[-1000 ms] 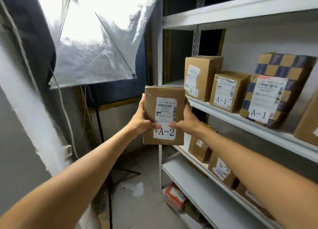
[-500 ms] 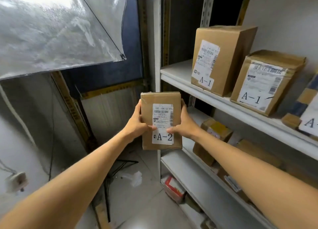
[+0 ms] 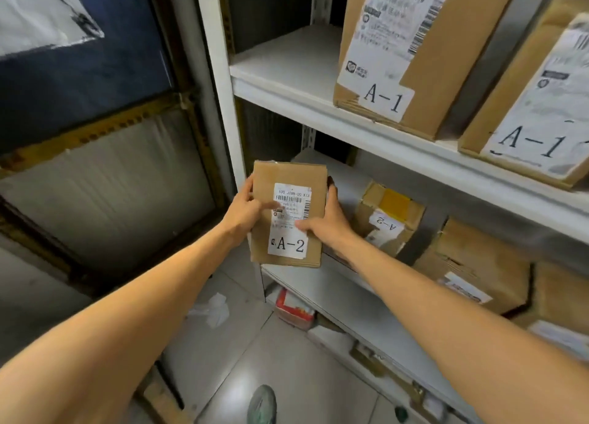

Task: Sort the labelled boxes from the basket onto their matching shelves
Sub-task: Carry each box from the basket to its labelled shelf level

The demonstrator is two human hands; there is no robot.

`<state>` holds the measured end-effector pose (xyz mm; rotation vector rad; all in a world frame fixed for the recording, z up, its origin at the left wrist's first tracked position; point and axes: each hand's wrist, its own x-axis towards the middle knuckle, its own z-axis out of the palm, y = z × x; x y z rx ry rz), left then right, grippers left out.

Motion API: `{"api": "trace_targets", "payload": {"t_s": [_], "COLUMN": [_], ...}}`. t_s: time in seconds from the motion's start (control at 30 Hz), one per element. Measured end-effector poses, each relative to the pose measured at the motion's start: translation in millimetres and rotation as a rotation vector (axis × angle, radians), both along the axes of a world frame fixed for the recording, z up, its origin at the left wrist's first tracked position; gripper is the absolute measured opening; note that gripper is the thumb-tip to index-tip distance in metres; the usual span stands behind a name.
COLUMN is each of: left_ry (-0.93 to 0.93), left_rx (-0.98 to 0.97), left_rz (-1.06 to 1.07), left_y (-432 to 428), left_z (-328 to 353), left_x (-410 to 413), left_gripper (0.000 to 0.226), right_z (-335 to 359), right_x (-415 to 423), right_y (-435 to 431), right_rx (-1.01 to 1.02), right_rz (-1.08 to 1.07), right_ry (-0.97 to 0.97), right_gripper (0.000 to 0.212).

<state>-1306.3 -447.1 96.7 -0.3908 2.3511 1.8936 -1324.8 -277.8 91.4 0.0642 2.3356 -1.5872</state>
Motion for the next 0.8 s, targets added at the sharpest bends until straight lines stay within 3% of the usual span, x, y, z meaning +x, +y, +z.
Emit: {"api": "trace_targets", "payload": {"t_s": [0.17,0.43,0.63,0.8], "left_ry": [-0.048,-0.022,-0.027,-0.031], "left_rx": [0.002,0.103,0.121,0.076], "left_rz": [-0.066,-0.126,-0.136,-0.162], "left_y": [-6,-2,5,5], "left_z": [-8,-17,-24,-24], "left_x": [-46,-79,-85,-79], "left_gripper": [0.065,0.052,0.061,0.071], "right_z": [-5,-15,-20,-26], "right_x": [-25,-46,-46,-39], "right_y": [0,-2,-4,2], "right_rx": [-0.059,0.006,0.078,0.152], "right_rz": [-0.104,-0.291,-0.286,-0.255], "right_ry": [-0.078,0.072,0.009,0.020], "right_gripper": [0.104,0.090,0.105,0.083]}}
